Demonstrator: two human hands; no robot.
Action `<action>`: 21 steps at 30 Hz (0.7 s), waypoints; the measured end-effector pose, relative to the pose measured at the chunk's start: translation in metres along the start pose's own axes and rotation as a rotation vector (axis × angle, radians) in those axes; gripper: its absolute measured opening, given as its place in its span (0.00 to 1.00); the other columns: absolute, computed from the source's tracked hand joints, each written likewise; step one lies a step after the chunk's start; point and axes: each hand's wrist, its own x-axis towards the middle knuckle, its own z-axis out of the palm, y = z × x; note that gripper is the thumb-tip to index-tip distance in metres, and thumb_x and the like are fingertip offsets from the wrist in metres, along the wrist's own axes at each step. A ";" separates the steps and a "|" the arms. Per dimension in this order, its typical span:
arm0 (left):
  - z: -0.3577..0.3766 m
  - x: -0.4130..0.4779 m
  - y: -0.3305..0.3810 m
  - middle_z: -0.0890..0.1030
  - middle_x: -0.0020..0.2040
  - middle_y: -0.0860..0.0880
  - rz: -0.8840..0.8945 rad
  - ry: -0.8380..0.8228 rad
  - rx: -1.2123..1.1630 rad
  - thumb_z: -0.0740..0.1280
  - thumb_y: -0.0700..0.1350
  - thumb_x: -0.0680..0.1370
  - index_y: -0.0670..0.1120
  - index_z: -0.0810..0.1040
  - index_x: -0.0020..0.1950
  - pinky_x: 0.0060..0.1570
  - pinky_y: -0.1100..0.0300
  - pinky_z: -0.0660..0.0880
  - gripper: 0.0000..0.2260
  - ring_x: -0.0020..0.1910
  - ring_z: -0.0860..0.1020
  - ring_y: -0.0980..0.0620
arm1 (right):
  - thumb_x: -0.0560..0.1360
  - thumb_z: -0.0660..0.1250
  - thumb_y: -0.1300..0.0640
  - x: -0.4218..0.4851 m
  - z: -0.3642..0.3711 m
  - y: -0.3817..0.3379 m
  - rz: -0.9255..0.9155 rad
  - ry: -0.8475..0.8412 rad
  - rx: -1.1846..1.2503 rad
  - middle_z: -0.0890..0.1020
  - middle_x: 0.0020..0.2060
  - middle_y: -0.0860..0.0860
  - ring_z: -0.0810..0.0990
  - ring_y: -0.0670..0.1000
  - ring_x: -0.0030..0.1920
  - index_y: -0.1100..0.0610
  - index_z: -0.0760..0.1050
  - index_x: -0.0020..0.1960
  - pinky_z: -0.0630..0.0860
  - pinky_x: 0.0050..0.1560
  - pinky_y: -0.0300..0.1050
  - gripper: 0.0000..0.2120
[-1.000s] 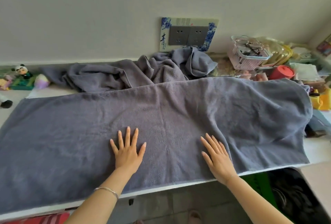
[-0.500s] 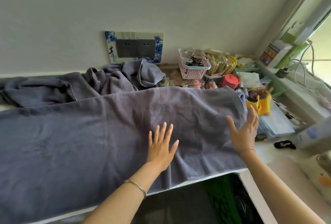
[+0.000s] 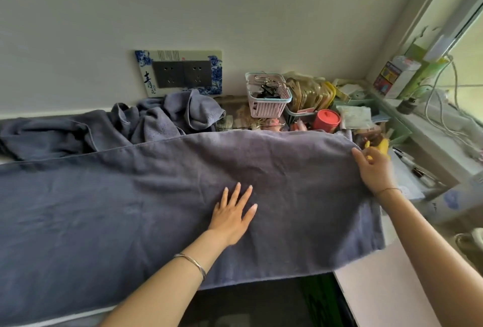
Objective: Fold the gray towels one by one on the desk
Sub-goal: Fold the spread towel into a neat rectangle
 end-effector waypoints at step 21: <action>-0.078 -0.076 -0.122 0.60 0.70 0.61 -0.222 0.328 -0.940 0.47 0.62 0.80 0.65 0.52 0.74 0.69 0.61 0.55 0.22 0.72 0.59 0.58 | 0.79 0.60 0.63 -0.108 0.133 -0.260 -0.062 -1.125 0.521 0.74 0.64 0.55 0.65 0.60 0.70 0.48 0.66 0.69 0.60 0.71 0.57 0.21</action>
